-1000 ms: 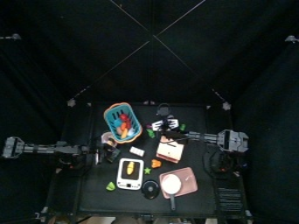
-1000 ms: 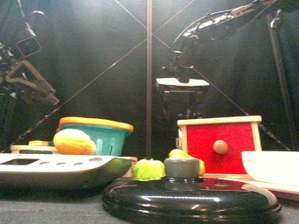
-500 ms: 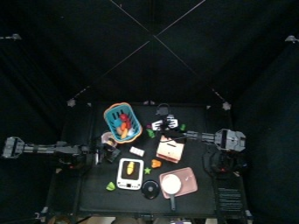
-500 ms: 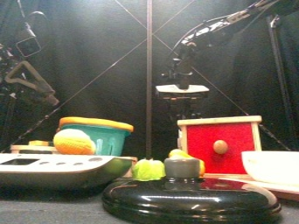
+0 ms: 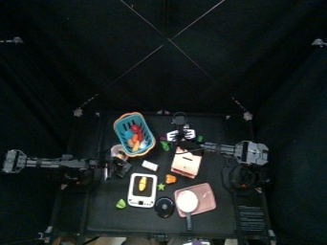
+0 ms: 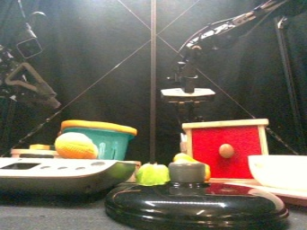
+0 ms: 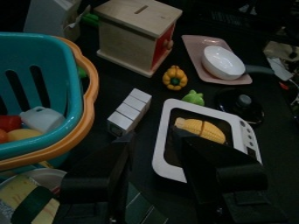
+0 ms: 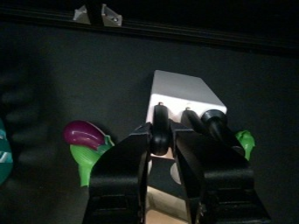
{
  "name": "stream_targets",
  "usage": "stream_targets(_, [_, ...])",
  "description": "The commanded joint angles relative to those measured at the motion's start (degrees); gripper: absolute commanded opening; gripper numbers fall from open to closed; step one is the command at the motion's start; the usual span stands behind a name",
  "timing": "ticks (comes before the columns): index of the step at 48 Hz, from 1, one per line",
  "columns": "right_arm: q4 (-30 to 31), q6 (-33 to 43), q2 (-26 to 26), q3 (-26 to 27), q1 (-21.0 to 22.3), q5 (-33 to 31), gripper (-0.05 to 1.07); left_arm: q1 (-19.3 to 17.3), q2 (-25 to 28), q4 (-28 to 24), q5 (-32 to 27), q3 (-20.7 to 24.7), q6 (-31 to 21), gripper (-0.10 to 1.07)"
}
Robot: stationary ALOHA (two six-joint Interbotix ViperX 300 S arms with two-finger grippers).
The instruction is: Grab cleaver
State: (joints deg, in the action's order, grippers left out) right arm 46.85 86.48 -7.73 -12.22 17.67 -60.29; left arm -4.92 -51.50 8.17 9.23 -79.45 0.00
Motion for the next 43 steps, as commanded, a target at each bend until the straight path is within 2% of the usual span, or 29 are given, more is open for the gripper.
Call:
stream_targets(1, [0.4, 0.0, 1.1, 0.8, 0.5, 0.1, 0.58, 0.0, 0.0, -0.1, 0.5, 0.8, 0.0, 0.78])
stream_targets(13, [0.8, 0.1, 1.3, 1.0, 0.2, 0.1, 0.49, 0.1, 0.1, -0.2, 0.5, 0.8, 0.0, 0.78])
stream_targets(43, [3.3, 0.0, 4.5, 1.1, -3.5, -0.4, 0.49, 0.1, 0.1, -0.1, 0.5, 0.8, 0.0, 0.78])
